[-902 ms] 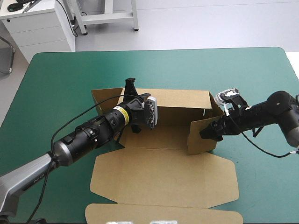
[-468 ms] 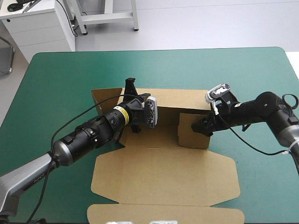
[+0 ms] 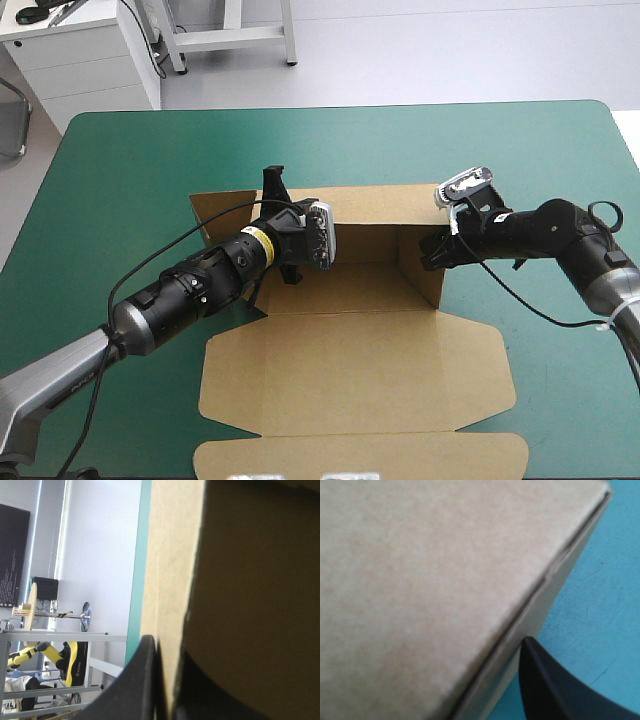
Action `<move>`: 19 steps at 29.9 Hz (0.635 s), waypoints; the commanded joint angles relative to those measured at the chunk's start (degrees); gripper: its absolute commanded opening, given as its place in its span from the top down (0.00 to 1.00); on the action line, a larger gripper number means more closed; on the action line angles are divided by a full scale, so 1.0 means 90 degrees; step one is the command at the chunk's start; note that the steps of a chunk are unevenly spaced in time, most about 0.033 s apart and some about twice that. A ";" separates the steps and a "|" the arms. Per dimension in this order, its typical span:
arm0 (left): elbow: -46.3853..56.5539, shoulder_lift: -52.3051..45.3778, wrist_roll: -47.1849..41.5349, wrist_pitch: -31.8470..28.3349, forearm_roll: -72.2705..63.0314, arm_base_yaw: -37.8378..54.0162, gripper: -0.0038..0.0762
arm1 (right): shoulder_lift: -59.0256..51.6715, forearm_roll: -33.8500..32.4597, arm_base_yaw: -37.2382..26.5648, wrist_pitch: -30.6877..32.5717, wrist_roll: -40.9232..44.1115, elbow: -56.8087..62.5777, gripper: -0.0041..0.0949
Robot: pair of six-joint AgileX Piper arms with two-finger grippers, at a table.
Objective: Fold the box
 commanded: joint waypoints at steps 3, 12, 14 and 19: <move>0.0009 -0.0069 -0.0332 0.0289 -0.0438 -0.0065 0.96 | -0.0169 0.0156 -0.0007 -0.0102 -0.0129 -0.0162 0.90; -0.0016 -0.0153 -0.0433 0.0138 -0.0503 -0.0120 0.86 | -0.0169 -0.0187 0.0005 -0.0615 0.0654 -0.0162 0.97; -0.0077 -0.0193 -0.0433 0.0157 -0.0634 -0.0196 0.72 | -0.0169 -0.0596 0.0005 -0.1067 0.1203 -0.0162 0.97; -0.0291 -0.0283 -0.0766 0.0154 -0.0678 -0.0571 0.28 | -0.0169 -0.1981 0.0005 -0.1764 0.2731 -0.0174 0.97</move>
